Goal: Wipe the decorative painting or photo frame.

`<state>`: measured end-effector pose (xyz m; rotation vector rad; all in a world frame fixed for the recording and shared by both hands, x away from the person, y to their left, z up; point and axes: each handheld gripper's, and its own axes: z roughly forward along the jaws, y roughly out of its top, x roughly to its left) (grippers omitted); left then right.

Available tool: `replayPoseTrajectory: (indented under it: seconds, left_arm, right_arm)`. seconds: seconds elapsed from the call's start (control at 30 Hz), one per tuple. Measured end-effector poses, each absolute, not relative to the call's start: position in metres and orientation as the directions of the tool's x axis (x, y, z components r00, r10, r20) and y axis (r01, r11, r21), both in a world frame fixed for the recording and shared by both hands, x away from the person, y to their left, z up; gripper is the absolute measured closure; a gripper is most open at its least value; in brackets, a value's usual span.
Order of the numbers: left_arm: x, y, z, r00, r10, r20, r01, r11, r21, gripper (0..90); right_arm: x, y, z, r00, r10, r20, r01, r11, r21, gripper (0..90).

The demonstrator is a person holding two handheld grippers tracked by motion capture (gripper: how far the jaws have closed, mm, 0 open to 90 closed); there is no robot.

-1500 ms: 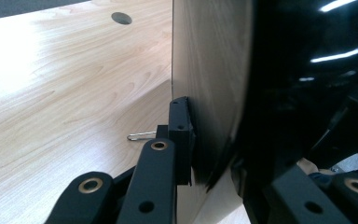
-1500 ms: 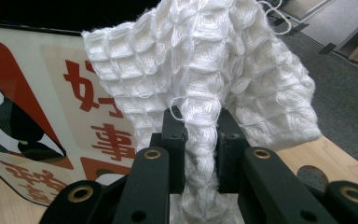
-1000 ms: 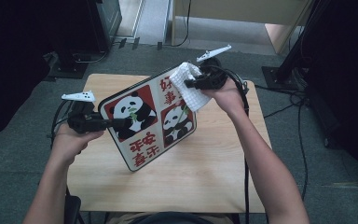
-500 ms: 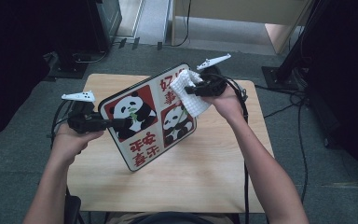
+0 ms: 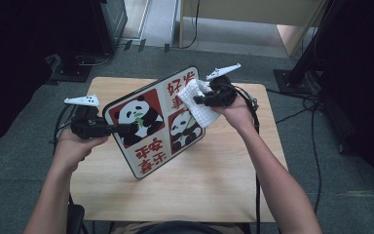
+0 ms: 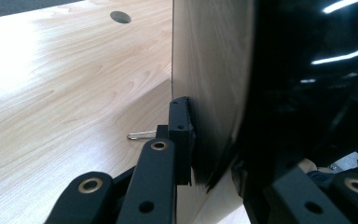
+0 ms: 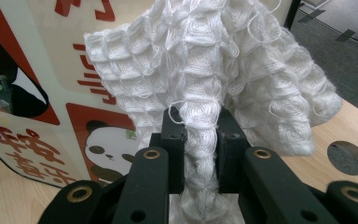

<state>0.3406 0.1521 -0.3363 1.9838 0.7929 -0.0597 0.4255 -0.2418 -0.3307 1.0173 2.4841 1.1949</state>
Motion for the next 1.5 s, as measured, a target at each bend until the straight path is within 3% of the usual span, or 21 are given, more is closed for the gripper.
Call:
replayPoseTrajectory:
  seconds: [1.5]
  left_arm:
    - [0.338,0.15,-0.335,0.782,0.53,-0.329,0.545,-0.322,0.774,79.9]
  right_arm:
    - [0.406,-0.255,-0.409,-0.726,0.661,0.188,0.567,0.422,0.707,77.5]
